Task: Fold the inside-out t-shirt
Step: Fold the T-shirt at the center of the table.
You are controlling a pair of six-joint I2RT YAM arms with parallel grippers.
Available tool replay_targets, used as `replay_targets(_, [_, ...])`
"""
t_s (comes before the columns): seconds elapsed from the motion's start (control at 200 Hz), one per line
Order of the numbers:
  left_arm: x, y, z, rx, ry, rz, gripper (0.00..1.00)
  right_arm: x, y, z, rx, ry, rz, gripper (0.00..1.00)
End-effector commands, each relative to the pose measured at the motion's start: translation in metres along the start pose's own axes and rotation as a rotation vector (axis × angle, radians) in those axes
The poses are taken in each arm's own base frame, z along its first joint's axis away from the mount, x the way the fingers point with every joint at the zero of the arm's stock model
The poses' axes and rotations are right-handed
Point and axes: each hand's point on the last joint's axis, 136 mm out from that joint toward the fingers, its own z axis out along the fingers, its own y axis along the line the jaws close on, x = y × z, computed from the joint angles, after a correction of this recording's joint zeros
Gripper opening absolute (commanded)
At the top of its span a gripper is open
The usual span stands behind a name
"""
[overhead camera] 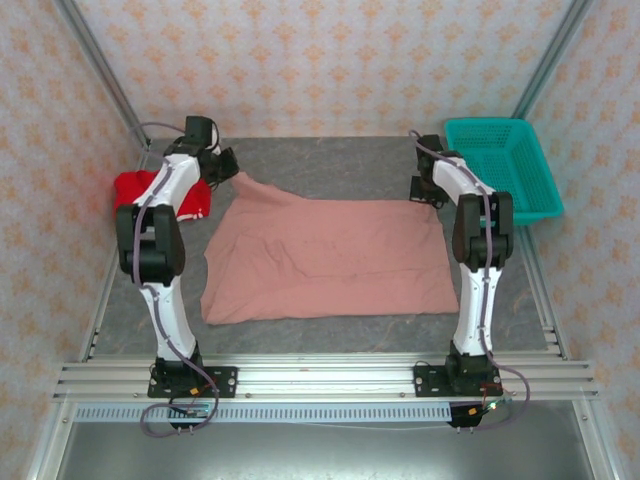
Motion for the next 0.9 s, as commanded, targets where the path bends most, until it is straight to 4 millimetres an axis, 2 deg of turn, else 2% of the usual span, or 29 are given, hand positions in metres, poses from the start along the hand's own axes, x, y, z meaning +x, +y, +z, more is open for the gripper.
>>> replay_targets(0.0, [0.003,-0.015,-0.030,0.057,-0.049,-0.010,0.00,-0.017,-0.015,-0.042,0.008,-0.120,0.007,0.01])
replay_targets(0.16, [0.025,-0.015,-0.062,0.084,-0.079,-0.027,0.00,0.003,-0.019,-0.060,-0.023,-0.144,0.042,0.01])
replay_targets(0.32, [0.060,-0.010,-0.085,0.099,-0.078,-0.043,0.00,0.029,-0.027,-0.074,-0.033,-0.159,0.092,0.01])
replay_targets(0.53, [0.101,0.010,-0.109,0.059,-0.077,-0.051,0.00,0.058,-0.035,-0.083,-0.037,-0.137,0.143,0.02])
replay_targets(0.686, [0.124,0.022,-0.121,0.034,-0.060,-0.043,0.00,0.079,-0.039,-0.080,-0.030,-0.104,0.160,0.03])
replay_targets(0.896, [0.153,0.042,-0.122,-0.013,-0.023,-0.043,0.00,0.095,-0.045,-0.072,0.009,-0.050,0.151,0.03])
